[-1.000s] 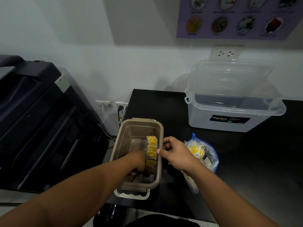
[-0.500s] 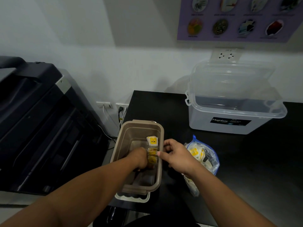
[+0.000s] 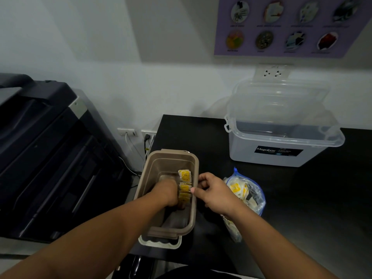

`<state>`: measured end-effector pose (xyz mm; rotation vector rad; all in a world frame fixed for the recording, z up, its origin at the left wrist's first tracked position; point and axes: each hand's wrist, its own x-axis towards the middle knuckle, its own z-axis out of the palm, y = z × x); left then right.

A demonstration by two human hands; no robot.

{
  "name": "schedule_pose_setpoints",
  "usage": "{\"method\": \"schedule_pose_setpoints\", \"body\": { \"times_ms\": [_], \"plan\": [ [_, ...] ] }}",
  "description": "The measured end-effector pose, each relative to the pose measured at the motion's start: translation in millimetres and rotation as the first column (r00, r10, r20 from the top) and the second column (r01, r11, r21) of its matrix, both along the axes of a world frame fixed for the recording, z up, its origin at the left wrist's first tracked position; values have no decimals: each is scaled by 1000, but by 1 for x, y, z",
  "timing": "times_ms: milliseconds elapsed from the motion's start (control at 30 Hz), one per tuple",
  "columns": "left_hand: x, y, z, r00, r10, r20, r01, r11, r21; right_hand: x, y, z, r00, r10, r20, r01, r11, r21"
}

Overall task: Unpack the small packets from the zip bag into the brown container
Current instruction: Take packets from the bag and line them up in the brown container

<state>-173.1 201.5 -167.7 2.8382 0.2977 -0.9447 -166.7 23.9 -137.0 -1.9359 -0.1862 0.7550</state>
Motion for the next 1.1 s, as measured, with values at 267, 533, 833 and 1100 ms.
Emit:
{"method": "schedule_pose_setpoints", "body": {
  "times_ms": [267, 533, 833, 1100],
  "plan": [
    [5, -5, -2, 994, 91, 53, -86, 991, -101, -4, 1, 0, 1000, -17, 11, 17, 1000, -4],
    [9, -4, -2, 996, 50, 73, -41, 991, -127, -7, -1, 3, 1000, -22, -1, 22, 1000, -7],
    [5, -2, 32, 999, 37, 31, -31, 983, -179, -6, -12, 10, 999, -21, 42, 21, 1000, -18],
    [2, -10, 96, 928, 86, 363, -25, 985, -170, 16, -65, 29, 966, -162, 203, 173, 984, -37]
  ]
}}
